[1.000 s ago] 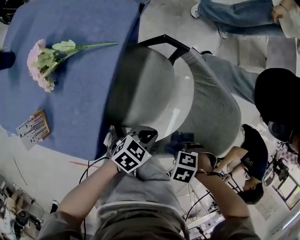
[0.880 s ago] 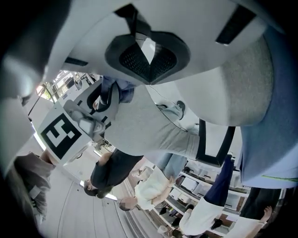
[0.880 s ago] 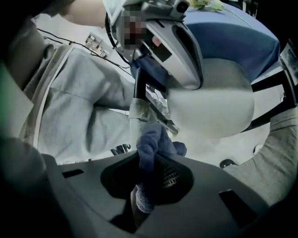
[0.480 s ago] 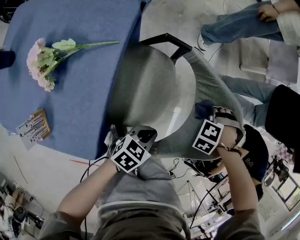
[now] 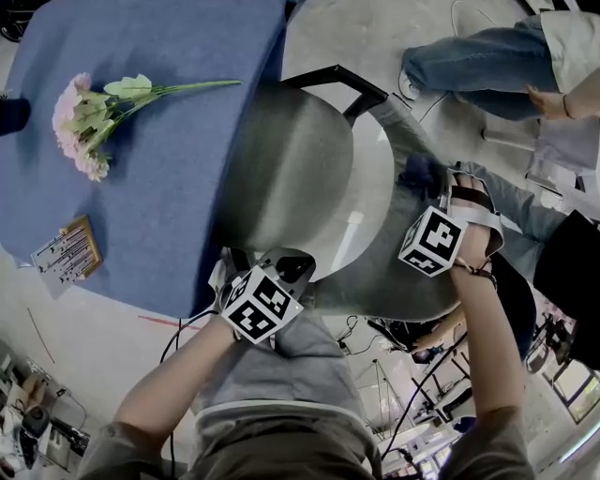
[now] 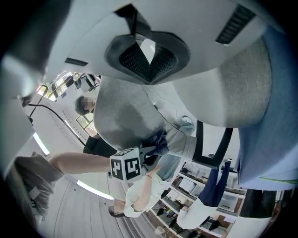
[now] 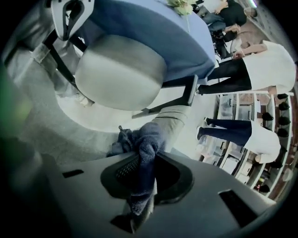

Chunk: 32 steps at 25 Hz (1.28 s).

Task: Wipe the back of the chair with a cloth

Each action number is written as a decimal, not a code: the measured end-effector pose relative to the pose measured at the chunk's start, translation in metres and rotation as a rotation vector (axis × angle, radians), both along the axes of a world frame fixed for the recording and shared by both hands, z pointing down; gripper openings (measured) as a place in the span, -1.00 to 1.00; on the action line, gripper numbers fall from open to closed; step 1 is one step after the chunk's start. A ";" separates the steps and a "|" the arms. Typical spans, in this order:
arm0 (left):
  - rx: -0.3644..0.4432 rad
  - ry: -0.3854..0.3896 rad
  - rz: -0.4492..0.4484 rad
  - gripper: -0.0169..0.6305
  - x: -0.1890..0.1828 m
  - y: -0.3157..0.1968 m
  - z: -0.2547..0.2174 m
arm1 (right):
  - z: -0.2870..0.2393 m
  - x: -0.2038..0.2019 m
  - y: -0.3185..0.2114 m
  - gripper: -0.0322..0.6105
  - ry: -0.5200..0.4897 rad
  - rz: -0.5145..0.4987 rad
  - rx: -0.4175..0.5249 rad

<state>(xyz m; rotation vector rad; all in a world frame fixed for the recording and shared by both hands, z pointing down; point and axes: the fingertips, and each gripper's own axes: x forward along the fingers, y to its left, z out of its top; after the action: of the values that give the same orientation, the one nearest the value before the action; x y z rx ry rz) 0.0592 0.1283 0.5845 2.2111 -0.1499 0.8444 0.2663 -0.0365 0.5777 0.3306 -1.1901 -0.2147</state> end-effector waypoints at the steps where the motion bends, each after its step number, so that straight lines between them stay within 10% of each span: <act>1: 0.000 0.000 0.000 -0.90 0.000 0.000 0.000 | 0.007 0.000 0.012 -0.67 0.019 -0.009 -0.036; 10: -0.004 -0.002 0.003 -0.90 -0.001 0.007 0.002 | 0.044 -0.038 0.203 -0.67 0.053 0.082 -0.595; 20: -0.004 -0.018 -0.036 -0.90 -0.016 0.003 0.008 | 0.015 -0.166 0.287 -0.68 -0.387 0.358 -0.875; 25: -0.005 -0.020 -0.040 -0.90 -0.018 0.003 0.009 | 0.032 -0.124 0.271 -0.68 -0.261 0.243 -0.830; 32: -0.010 -0.031 -0.049 -0.90 -0.023 0.001 0.012 | 0.060 -0.017 0.128 -0.68 0.038 0.091 -0.481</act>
<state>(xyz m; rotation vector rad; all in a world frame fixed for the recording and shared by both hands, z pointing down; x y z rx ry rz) 0.0366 0.1297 0.5967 2.1770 -0.2145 0.8512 0.2493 0.0918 0.6377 -0.0417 -1.1464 0.1456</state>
